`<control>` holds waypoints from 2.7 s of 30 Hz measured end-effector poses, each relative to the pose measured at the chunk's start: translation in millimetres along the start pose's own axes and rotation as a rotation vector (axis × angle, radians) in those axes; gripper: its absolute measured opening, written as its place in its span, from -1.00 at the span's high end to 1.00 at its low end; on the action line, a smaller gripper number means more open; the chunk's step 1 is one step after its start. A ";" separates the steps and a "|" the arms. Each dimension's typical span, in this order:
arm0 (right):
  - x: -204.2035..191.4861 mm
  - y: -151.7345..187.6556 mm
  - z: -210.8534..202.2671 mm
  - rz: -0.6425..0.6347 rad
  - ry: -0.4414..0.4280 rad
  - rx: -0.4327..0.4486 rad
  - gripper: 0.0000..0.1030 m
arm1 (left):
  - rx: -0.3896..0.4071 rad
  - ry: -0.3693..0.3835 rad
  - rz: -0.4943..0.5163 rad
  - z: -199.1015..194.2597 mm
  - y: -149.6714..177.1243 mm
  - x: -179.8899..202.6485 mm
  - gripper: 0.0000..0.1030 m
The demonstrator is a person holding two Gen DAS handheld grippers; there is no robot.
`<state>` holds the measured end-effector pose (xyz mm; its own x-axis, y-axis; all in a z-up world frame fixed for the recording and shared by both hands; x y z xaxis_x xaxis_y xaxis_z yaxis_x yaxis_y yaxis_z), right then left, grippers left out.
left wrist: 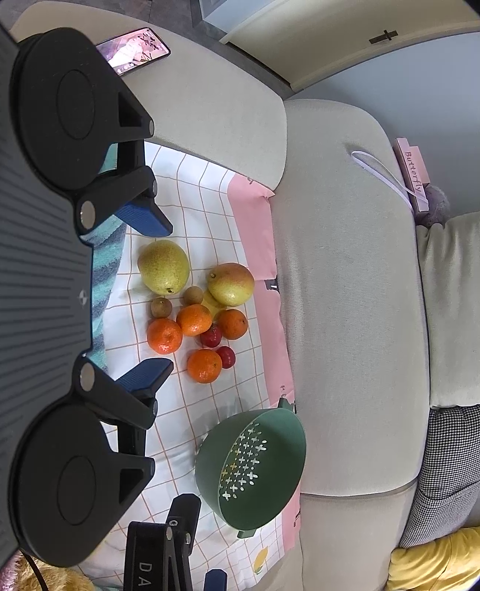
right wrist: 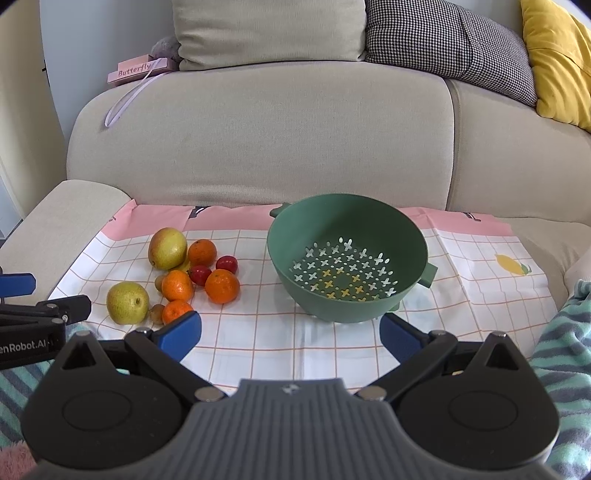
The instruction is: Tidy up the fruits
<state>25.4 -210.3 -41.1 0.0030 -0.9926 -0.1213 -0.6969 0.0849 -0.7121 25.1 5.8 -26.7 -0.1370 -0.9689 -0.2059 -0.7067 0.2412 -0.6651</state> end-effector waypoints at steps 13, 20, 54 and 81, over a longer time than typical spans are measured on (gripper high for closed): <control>-1.4 2.8 2.0 0.002 -0.004 -0.012 -0.93 | -0.004 0.001 0.002 0.9 1.8 0.9 -0.71; -0.5 2.5 3.2 0.001 -0.007 -0.019 -0.93 | -0.008 0.002 0.000 2.0 5.5 1.4 -0.71; -1.7 5.0 7.2 0.006 -0.028 -0.025 -0.93 | -0.008 0.001 0.018 5.1 10.2 -2.4 -0.71; -59.9 7.6 79.1 -0.242 -0.206 0.024 -0.68 | -0.097 0.115 0.078 74.6 13.2 -43.9 -0.40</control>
<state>76.7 -143.4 -94.0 0.3134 -0.9460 -0.0824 -0.6409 -0.1467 -0.7535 73.6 55.6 -80.0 -0.2685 -0.9487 -0.1671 -0.7539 0.3150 -0.5766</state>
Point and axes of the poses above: each gripper's, at about its wrist camera, not at the fingertips, and z roughly the way its jaws point, x to its right, y to its underside, the point moved 4 cm from there along z, roughly the way its jaws point, and after that the axes turned 5 degrees about -y, right-handed, at the moved point
